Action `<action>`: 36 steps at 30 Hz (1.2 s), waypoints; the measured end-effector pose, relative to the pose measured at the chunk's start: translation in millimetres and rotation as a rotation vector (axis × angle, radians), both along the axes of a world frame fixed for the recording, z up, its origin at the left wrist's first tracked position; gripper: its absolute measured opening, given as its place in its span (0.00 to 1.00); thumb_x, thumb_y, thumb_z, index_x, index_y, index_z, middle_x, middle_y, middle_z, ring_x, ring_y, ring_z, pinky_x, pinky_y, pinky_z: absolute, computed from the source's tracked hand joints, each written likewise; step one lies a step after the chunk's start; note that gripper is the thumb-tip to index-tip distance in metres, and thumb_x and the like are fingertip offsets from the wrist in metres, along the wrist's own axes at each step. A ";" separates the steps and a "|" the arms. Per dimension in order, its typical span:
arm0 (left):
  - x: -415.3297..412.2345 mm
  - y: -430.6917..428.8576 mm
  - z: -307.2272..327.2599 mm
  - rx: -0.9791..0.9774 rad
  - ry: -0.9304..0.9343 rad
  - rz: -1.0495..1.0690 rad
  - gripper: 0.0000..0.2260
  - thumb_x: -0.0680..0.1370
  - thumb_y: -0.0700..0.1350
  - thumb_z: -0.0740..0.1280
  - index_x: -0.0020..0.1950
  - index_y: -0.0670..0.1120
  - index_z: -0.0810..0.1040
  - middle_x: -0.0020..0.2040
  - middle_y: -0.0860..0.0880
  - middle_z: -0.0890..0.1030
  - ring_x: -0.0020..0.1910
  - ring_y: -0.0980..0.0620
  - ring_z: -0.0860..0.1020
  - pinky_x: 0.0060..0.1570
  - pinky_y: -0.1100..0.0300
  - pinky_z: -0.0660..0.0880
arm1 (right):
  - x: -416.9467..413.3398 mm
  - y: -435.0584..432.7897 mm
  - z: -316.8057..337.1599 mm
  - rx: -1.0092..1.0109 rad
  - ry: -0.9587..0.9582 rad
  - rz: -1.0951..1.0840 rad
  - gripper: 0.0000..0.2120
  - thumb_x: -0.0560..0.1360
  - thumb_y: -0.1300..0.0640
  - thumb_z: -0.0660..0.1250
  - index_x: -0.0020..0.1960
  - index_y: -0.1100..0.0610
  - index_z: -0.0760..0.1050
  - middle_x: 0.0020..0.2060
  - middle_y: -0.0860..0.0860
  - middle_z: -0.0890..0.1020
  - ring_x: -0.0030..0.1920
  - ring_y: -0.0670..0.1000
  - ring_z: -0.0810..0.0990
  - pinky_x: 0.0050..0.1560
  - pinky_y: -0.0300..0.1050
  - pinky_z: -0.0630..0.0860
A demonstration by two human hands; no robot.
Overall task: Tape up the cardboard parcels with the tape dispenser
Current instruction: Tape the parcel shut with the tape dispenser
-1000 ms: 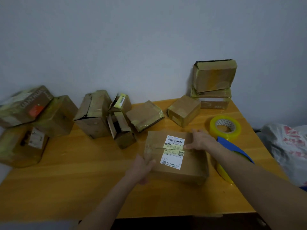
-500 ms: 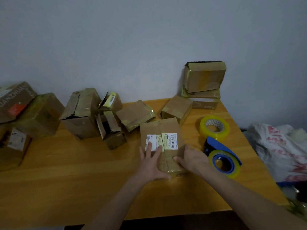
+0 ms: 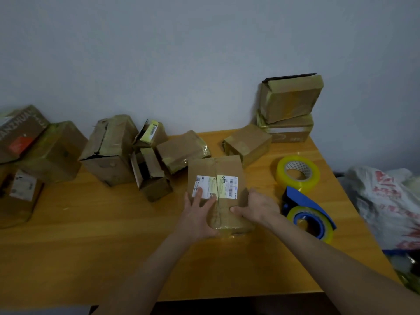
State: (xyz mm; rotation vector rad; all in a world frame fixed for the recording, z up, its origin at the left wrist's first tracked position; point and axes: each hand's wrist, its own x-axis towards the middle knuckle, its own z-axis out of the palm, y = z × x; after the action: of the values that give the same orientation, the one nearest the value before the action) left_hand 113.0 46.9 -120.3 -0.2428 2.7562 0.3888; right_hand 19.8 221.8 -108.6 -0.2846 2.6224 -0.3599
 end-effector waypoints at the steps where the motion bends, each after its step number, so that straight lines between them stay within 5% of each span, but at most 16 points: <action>1: 6.7 6.0 -2.1 0.014 0.001 -0.019 0.48 0.67 0.63 0.73 0.78 0.59 0.46 0.78 0.50 0.36 0.74 0.36 0.33 0.71 0.37 0.51 | -0.8 7.9 1.9 -0.016 -0.048 0.002 0.33 0.65 0.31 0.70 0.58 0.51 0.65 0.53 0.50 0.78 0.50 0.52 0.79 0.45 0.48 0.79; 6: 19.2 36.5 -6.1 0.053 0.011 -0.093 0.47 0.67 0.61 0.73 0.77 0.61 0.46 0.77 0.53 0.34 0.73 0.40 0.30 0.70 0.35 0.47 | -7.5 42.3 14.9 -0.083 -0.249 -0.008 0.32 0.62 0.37 0.77 0.58 0.52 0.70 0.45 0.49 0.79 0.31 0.51 0.84 0.33 0.47 0.83; 10: 1.8 38.9 1.8 0.063 0.015 -0.136 0.47 0.67 0.61 0.74 0.77 0.60 0.49 0.78 0.51 0.37 0.74 0.37 0.33 0.72 0.36 0.46 | -15.2 50.3 12.9 -0.095 -0.283 -0.069 0.35 0.65 0.39 0.76 0.63 0.56 0.70 0.49 0.52 0.81 0.36 0.52 0.85 0.39 0.48 0.83; 15: -22.0 21.2 3.6 0.051 0.034 -0.065 0.45 0.67 0.60 0.74 0.77 0.59 0.52 0.78 0.49 0.40 0.75 0.37 0.35 0.72 0.37 0.48 | -25.2 35.0 9.1 -0.099 -0.068 -0.060 0.37 0.65 0.34 0.73 0.64 0.55 0.66 0.61 0.52 0.77 0.59 0.54 0.77 0.46 0.45 0.71; 22: -50.8 -6.8 5.6 0.046 0.084 0.077 0.42 0.67 0.59 0.73 0.76 0.59 0.55 0.79 0.49 0.43 0.75 0.36 0.37 0.71 0.37 0.53 | -52.0 -8.7 2.8 -0.153 -0.028 -0.062 0.29 0.70 0.38 0.71 0.63 0.55 0.69 0.59 0.52 0.78 0.57 0.54 0.77 0.53 0.49 0.76; 27: -45.3 5.7 -3.2 0.073 0.079 0.018 0.43 0.66 0.59 0.75 0.76 0.58 0.56 0.79 0.49 0.42 0.75 0.36 0.37 0.71 0.37 0.52 | -52.6 5.9 5.4 -0.046 -0.041 -0.103 0.34 0.64 0.31 0.72 0.58 0.53 0.68 0.50 0.49 0.77 0.49 0.52 0.77 0.40 0.46 0.73; 30: -33.4 15.7 -6.5 0.085 0.064 0.008 0.44 0.66 0.59 0.75 0.76 0.59 0.56 0.79 0.49 0.42 0.75 0.36 0.36 0.71 0.38 0.51 | -46.3 16.5 6.0 0.006 -0.022 -0.090 0.39 0.62 0.28 0.71 0.61 0.54 0.67 0.55 0.51 0.78 0.55 0.54 0.78 0.41 0.47 0.72; 36: -28.1 23.0 7.1 0.068 0.005 0.039 0.44 0.66 0.59 0.75 0.76 0.58 0.56 0.79 0.49 0.42 0.75 0.36 0.38 0.72 0.38 0.51 | -31.0 21.0 14.6 -0.048 -0.002 -0.032 0.31 0.69 0.35 0.70 0.62 0.54 0.68 0.57 0.52 0.78 0.56 0.55 0.78 0.41 0.46 0.70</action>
State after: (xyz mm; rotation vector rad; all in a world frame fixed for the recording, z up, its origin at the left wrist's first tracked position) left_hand 84.9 69.9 -113.2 -0.2789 2.7408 0.4927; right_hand -11.2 242.8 -94.0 -0.2582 2.6216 -0.4336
